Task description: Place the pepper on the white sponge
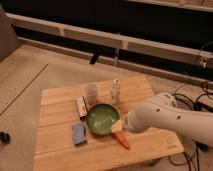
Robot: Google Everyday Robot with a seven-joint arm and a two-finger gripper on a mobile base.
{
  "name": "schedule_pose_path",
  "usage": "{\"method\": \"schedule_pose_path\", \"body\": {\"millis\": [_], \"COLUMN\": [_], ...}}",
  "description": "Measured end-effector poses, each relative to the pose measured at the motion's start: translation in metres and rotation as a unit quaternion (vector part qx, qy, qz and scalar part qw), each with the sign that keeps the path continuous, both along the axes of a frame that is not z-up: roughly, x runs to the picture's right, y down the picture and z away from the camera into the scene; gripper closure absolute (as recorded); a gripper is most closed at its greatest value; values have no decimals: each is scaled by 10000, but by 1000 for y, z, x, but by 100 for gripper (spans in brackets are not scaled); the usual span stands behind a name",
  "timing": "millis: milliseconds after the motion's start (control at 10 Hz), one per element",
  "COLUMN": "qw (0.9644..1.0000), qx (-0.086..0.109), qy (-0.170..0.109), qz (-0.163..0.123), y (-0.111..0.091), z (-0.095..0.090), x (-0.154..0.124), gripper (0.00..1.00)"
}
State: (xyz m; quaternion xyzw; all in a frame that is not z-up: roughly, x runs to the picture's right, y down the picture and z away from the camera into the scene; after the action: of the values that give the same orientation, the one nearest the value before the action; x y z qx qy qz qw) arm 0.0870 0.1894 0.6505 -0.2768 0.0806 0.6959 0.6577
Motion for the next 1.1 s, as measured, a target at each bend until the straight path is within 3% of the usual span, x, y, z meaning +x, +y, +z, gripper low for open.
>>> {"method": "schedule_pose_path", "body": {"millis": [300, 400, 600, 1100], "qw": [10000, 9995, 9971, 9903], "qx": [5, -92, -436, -1156], "qy": [-48, -215, -404, -349], "qz": [-56, -212, -480, -692], "y": [-1, 6, 26, 55], "z": [1, 7, 20, 47], "x": [-4, -15, -22, 4], "gripper": [35, 35, 35, 35]}}
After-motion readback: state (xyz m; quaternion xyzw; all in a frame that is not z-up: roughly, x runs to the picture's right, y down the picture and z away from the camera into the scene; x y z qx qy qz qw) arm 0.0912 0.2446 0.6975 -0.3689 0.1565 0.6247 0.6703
